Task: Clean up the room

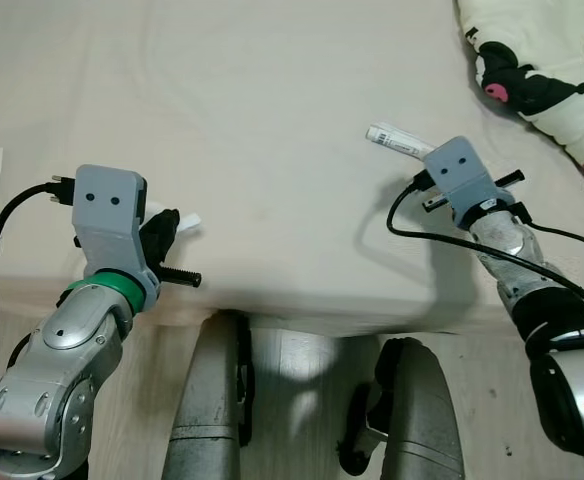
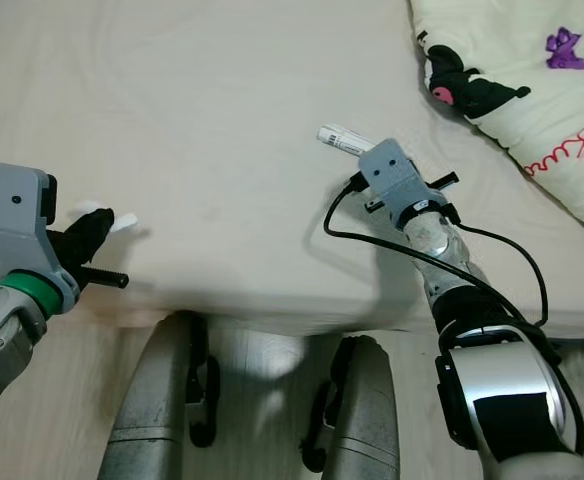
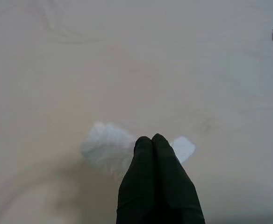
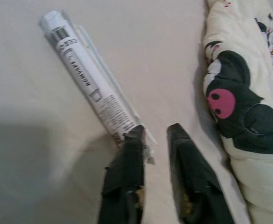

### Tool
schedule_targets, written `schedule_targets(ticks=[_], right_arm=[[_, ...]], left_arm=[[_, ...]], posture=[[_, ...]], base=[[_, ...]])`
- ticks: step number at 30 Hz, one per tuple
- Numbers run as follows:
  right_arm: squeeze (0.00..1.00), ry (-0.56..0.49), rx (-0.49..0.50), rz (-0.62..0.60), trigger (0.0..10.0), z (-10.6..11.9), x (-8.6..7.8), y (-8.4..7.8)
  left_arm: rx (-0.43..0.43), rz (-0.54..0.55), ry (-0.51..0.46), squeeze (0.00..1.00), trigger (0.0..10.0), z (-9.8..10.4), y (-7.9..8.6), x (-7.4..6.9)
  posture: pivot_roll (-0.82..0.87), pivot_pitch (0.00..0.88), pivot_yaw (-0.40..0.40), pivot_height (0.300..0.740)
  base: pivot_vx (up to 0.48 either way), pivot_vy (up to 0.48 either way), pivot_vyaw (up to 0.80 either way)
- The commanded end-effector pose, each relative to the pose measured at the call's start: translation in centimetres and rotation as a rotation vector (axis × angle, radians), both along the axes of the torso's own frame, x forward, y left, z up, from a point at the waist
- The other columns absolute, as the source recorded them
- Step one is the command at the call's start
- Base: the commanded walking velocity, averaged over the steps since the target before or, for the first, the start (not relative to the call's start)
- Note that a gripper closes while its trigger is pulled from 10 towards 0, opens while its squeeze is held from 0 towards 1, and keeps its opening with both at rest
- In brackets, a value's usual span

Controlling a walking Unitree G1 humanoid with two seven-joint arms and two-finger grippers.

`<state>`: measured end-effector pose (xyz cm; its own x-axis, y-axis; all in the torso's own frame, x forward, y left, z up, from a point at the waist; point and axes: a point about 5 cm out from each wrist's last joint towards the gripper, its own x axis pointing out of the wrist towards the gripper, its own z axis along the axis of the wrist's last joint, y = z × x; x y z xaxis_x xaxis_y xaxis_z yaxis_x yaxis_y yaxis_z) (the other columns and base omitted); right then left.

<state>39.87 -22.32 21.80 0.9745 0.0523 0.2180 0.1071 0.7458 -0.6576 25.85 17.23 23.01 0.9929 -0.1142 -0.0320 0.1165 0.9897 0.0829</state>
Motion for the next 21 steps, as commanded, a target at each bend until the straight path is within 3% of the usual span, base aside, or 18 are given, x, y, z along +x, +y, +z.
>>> schedule_targets(ticks=[1, 12, 13, 18, 21], right_arm=[[1.00, 0.068, 0.019, -0.004, 10.0, -1.2, 0.0, 0.1], [1.00, 0.155, -0.068, 0.013, 10.0, -2.4, 0.5, 2.1], [0.00, 0.165, -0.093, 0.003, 10.0, -2.6, 0.5, 2.2], [0.00, 0.162, -0.194, -0.064, 10.0, -2.8, 0.5, 1.9], [0.00, 0.116, -0.279, -0.155, 10.0, -2.2, 0.5, 0.8]], left_arm=[[0.022, 0.033, 0.019, 0.00, 10.0, -0.5, 0.7, -0.5], [0.063, 0.073, 0.023, 0.00, 10.0, 0.0, 2.1, -1.6], [0.073, 0.080, 0.026, 0.00, 10.0, 0.1, 2.3, -1.9], [0.095, 0.104, 0.032, 0.00, 10.0, 0.5, 3.2, -2.6], [0.110, 0.114, 0.039, 0.00, 10.0, 0.7, 3.5, -3.0]], posture=[[0.34, 0.397, 0.064, 0.595], [0.42, 0.451, 0.089, 0.595], [0.44, 0.458, 0.094, 0.595], [0.48, 0.480, 0.111, 0.595], [0.50, 0.487, 0.127, 0.595]], base=[[0.000, 0.000, 0.00], [0.000, 0.000, 0.00], [0.000, 0.000, 0.00], [0.000, 0.000, 0.00], [0.000, 0.000, 0.00]])
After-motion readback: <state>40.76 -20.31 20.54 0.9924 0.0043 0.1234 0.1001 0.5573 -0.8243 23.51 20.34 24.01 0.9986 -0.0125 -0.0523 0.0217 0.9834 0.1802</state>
